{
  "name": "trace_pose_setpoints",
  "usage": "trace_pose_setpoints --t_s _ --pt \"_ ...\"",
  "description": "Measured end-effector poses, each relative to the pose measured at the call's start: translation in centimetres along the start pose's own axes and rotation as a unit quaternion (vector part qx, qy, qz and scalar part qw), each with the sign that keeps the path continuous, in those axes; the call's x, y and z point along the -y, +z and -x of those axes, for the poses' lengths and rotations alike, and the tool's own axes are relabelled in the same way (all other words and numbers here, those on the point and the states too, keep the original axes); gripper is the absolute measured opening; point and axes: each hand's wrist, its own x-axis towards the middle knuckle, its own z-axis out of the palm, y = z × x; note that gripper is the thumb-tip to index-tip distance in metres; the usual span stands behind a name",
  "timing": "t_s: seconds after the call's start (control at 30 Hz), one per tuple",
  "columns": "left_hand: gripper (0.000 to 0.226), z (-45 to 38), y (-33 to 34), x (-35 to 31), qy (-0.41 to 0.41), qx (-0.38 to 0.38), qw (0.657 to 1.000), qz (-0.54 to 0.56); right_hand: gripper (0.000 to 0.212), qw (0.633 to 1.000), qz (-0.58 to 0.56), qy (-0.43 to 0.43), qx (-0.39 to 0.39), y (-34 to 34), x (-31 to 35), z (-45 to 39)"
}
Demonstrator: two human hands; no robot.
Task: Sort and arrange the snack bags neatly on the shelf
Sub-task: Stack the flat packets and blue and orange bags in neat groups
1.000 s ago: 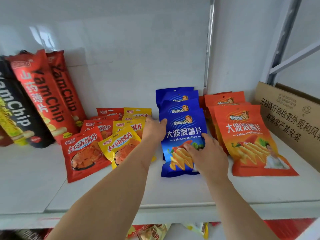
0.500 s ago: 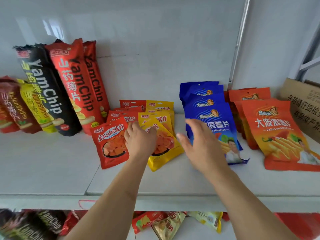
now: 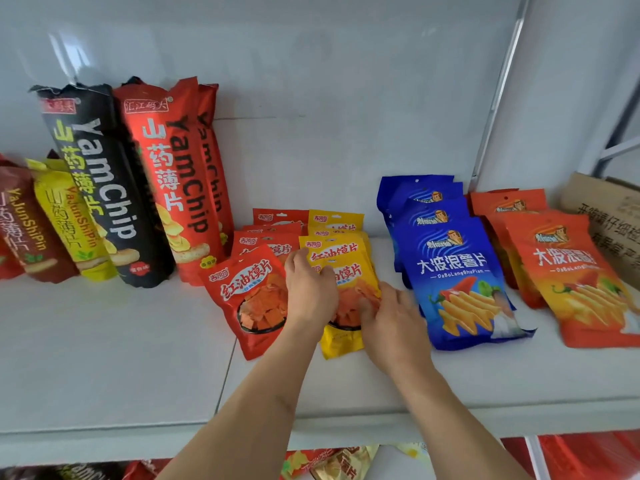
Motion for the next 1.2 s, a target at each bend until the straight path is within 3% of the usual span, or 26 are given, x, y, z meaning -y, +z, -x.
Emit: trace_pose_setpoints --t_s 0.13,0.23,0.4,0.53,0.67,0.73,0.8,0.83,0.93,1.07,1.2 --pt "0.056 -2.3 -0.2 -0.1 -0.001 0.039 0.998 -0.059 0.055 0.999 0.026 -0.009 0.031 0.5 0.1 0.3" --pt "0.054 -3.0 -0.1 -0.4 -0.022 0.078 0.996 -0.03 0.053 0.998 0.054 -0.005 0.035 0.7 -0.1 0.0" --pt "0.048 -4.4 0.1 0.3 -0.055 0.058 0.996 0.046 0.055 0.996 0.085 0.0 0.032 0.8 0.1 -0.5" --pt "0.035 -6.2 1.0 0.1 -0.083 0.049 0.995 0.003 0.057 0.995 0.093 0.004 0.036 0.9 0.1 -0.9" --pt "0.046 -7.2 1.9 -0.6 -0.14 0.034 0.989 -0.011 0.064 0.996 0.067 0.01 0.05 0.9 0.0 -0.9" --pt "0.04 -6.9 1.7 -1.5 -0.122 0.047 0.988 -0.077 0.068 0.996 0.07 0.011 0.061 0.8 0.1 -1.0" --pt "0.038 -6.5 1.8 -2.0 -0.06 0.091 0.964 -0.241 0.069 0.995 0.08 0.009 0.064 0.9 0.1 -1.1" --pt "0.037 -7.0 2.1 -1.9 -0.057 0.088 0.96 -0.26 0.069 0.995 0.082 0.01 0.064 0.9 0.1 -1.2" --pt "0.046 -9.6 3.4 -0.3 -0.153 0.056 0.974 -0.155 0.068 0.995 0.08 0.016 0.065 0.9 0.1 -1.4" --pt "0.063 -11.0 5.2 1.2 -0.169 0.042 0.975 -0.138 0.07 0.995 0.068 0.03 0.066 0.8 0.0 -1.6" --pt "0.065 -10.8 5.5 1.3 -0.168 0.06 0.98 -0.092 0.07 0.995 0.066 0.035 0.062 1.0 -0.1 -1.9"
